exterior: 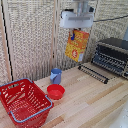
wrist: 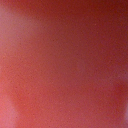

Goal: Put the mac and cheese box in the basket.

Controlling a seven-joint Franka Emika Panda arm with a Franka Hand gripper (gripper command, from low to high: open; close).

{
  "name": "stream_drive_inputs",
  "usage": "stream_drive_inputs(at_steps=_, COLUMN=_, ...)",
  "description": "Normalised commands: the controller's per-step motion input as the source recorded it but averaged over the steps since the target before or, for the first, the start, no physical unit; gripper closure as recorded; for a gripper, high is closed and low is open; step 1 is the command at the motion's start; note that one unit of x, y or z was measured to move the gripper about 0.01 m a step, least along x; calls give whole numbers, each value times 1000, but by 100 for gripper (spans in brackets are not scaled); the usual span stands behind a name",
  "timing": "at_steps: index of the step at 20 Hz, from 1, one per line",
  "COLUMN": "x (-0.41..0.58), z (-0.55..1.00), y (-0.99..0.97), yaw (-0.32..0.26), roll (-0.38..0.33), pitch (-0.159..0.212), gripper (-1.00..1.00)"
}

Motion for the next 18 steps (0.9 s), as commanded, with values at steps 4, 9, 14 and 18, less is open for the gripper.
stream_drive_inputs(at_steps=4, x=110, z=543, y=910, yaw=0, roll=0, pitch=62, gripper=100)
stream_drive_inputs(at_steps=9, x=75, z=414, y=945, yaw=0, roll=0, pitch=64, gripper=100)
stream_drive_inputs(at_steps=14, x=53, z=223, y=976, yaw=0, roll=-2, pitch=73, gripper=100)
stream_drive_inputs(at_steps=18, x=61, z=51, y=997, yaw=0, roll=-9, pitch=71, gripper=100)
